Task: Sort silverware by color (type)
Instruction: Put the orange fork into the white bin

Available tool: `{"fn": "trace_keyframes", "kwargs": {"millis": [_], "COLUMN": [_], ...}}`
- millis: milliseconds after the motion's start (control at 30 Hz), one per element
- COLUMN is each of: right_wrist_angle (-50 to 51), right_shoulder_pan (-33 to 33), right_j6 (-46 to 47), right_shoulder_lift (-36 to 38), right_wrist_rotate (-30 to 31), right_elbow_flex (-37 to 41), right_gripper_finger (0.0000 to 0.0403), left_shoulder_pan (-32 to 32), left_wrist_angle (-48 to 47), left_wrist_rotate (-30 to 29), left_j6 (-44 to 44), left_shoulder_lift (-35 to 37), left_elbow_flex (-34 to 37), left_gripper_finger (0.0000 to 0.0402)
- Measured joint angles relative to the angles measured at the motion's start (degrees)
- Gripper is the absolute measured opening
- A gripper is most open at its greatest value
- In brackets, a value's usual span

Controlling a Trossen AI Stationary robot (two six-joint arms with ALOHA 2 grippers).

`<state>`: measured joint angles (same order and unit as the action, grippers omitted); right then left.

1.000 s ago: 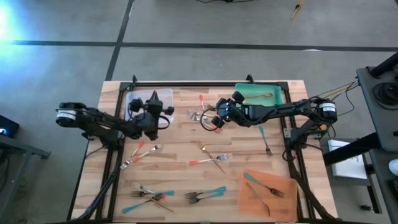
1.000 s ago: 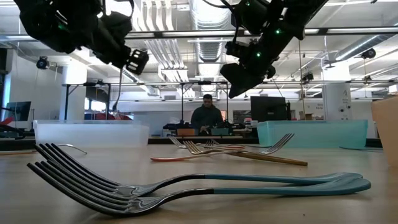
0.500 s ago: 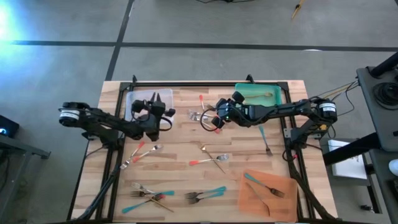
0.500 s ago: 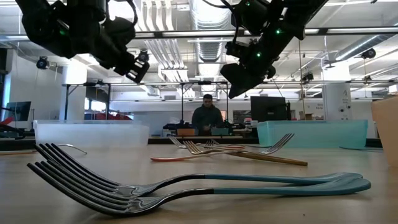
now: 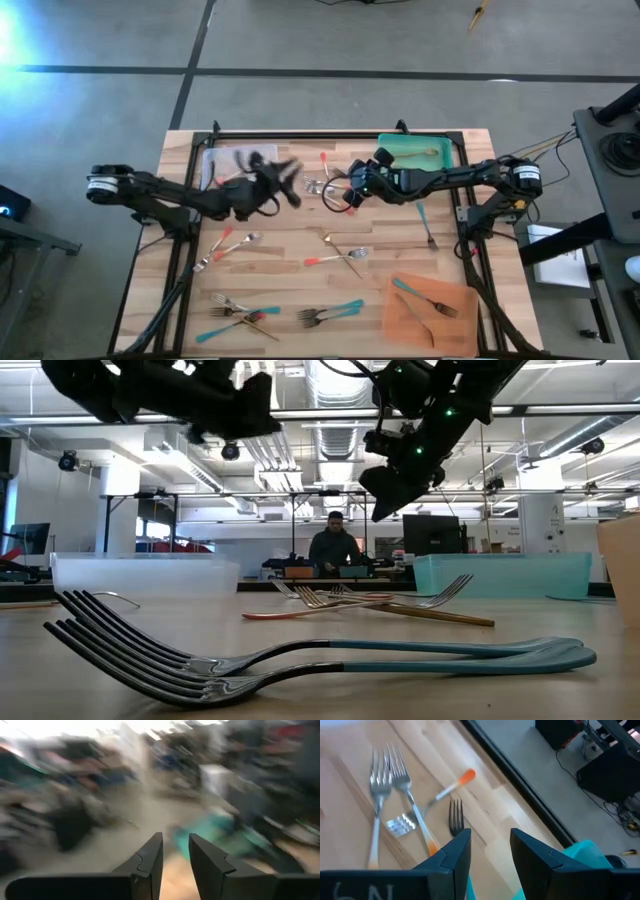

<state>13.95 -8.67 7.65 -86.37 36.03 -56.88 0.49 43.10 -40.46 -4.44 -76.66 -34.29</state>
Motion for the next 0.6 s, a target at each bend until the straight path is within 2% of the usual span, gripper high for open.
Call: {"fn": "trace_keyframes", "kwargs": {"millis": [67,133,267,367,467,600], "right_wrist_angle": [1.88,3.17,4.18,4.98,6.01,7.54], "right_shoulder_pan": [0.0,-0.02,-0.22,-0.28,-0.28,-0.28], "right_j6": [-0.29,-1.21,-2.72,-2.75,-2.75,-3.12], "right_shoulder_lift": [0.0,0.0,0.11,0.46,0.94,1.43], "right_wrist_rotate": [0.0,0.0,-0.02,-0.04,-0.05,-0.06], "right_elbow_flex": [0.02,0.02,0.02,0.02,0.03,0.04], "right_gripper_finger": [0.013,0.013,0.0128,0.0128,0.0128,0.0128], "left_shoulder_pan": [0.18,0.17,0.72,2.01,2.99,3.15], "left_wrist_angle": [-8.68,-15.56,-28.75,-40.07,-48.34,-57.34], "left_wrist_rotate": [6.83,8.91,10.2,17.16,23.92,31.92], "left_j6": [6.36,9.61,10.91,10.82,7.16,-3.41], "left_shoulder_lift": [-1.22,-2.83,-6.62,-10.36,-14.92,-21.01], "left_elbow_flex": [-1.54,-3.04,-7.22,-11.84,-17.13,-24.4], "left_gripper_finger": [0.0077,0.0077,0.0077,0.0077,0.0078,0.0078]}}
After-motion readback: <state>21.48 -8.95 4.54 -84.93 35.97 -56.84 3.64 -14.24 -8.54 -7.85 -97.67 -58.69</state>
